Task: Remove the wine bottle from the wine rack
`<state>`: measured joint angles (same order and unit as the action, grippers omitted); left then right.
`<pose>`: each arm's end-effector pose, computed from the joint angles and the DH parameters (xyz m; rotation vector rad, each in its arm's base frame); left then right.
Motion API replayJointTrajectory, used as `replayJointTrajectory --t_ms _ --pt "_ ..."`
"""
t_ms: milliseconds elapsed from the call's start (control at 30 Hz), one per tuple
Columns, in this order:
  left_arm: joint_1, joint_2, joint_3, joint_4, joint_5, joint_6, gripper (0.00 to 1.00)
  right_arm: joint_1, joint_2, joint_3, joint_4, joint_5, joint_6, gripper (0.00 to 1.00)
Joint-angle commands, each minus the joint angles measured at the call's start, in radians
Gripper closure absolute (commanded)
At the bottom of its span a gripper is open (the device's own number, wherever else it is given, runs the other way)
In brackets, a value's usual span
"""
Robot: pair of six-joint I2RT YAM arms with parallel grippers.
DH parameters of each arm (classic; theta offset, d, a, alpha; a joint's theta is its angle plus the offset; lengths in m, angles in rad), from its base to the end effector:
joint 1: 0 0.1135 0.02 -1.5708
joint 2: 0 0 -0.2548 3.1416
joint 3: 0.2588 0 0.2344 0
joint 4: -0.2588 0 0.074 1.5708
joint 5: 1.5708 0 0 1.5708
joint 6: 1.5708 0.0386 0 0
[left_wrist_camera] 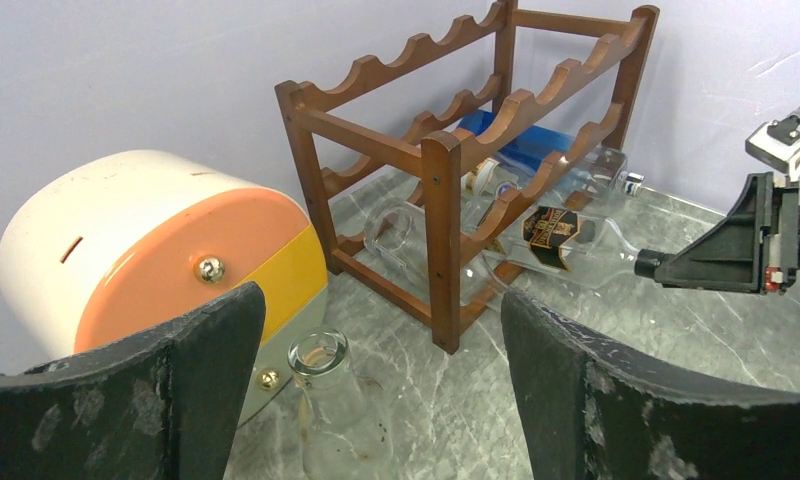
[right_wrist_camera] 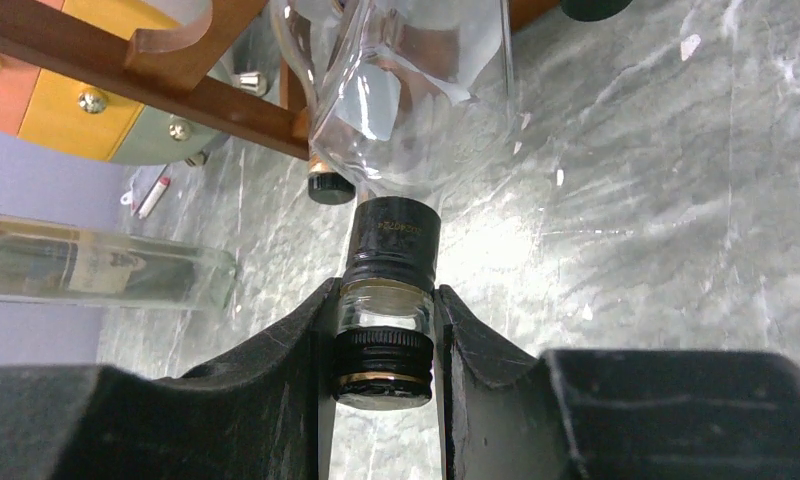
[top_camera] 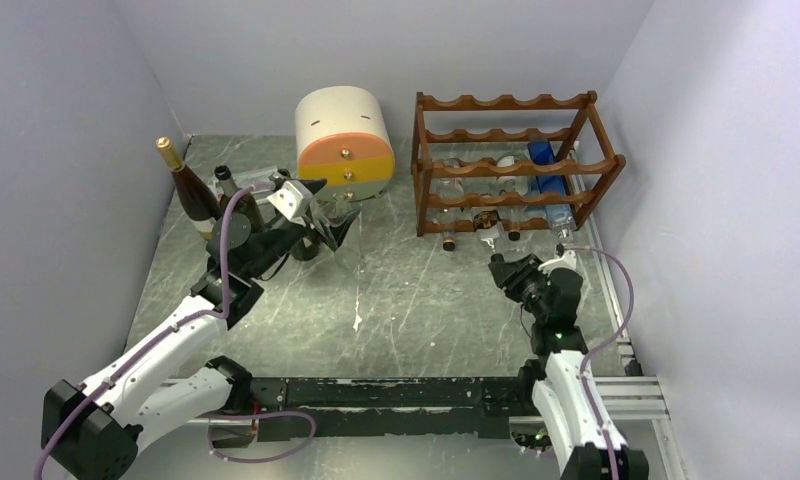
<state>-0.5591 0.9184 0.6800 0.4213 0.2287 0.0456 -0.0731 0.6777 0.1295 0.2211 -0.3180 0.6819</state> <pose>0.1729 -0.1185 0.3411 0.6033 1.2830 -0.5847 0.1514 0.0010 0.1708 0.5058 1.8781 0.7107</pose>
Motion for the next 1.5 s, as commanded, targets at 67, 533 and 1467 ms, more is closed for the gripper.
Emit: replayJointTrajectory --t_ms 67,533,1467 --pt "-0.009 -0.001 0.001 0.025 -0.013 0.019 0.09 0.002 -0.192 0.151 -0.375 -0.03 -0.041 1.0" --pt "-0.052 -0.006 0.013 0.005 0.002 0.046 0.1 0.004 -0.25 0.519 -0.99 0.008 -0.094 1.0" --pt "-0.371 0.226 0.09 0.021 0.148 -0.061 0.01 0.052 0.072 0.996 -1.24 -0.262 -0.366 1.0"
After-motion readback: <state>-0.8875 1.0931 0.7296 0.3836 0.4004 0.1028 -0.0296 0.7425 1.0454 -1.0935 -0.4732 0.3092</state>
